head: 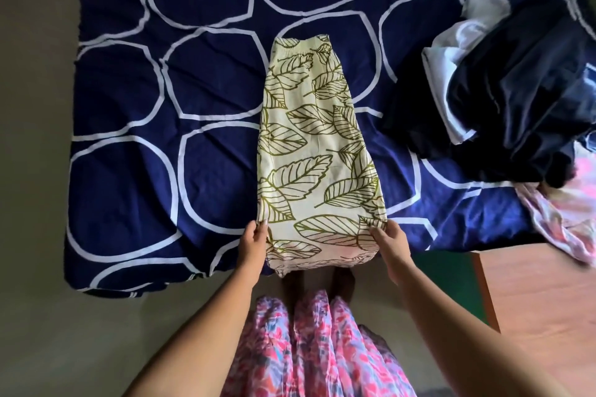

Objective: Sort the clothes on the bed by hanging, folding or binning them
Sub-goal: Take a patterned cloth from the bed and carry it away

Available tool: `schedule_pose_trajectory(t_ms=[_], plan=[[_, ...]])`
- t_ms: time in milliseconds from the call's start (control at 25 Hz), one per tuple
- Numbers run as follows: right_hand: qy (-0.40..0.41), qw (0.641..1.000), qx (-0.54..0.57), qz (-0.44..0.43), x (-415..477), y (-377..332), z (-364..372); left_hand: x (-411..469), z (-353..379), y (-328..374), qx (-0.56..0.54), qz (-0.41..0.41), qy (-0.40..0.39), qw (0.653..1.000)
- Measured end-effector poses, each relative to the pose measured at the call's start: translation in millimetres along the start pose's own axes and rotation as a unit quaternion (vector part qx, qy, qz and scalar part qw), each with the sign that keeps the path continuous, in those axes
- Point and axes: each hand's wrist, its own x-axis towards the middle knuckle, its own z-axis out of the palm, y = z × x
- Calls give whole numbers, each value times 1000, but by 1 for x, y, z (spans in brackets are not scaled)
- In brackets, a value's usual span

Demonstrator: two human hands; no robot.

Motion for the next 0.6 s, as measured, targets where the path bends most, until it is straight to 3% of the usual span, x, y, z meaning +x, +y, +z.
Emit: schedule_pose_trajectory(t_ms=[80,200,320,400,480,600], plan=[[-38,998,-51,-20,0,7,-2,7,-1,-5,28,-18,-37,999],[-92,986,-131,39,0,24,-5,10,-4,-27,196,5,-70,978],[-112,991,-43,55,-13,27,-9,-3,-10,-41,100,7,-28,995],[-135,988,30,74,-19,30,-13,-7,-12,-50,70,-34,-57,995],[-171,981,-6,95,-20,36,-15,-3,-12,-65,103,-80,-107,986],[-216,968,-83,99,-26,39,-14,-1,-8,-76,116,-79,-95,986]])
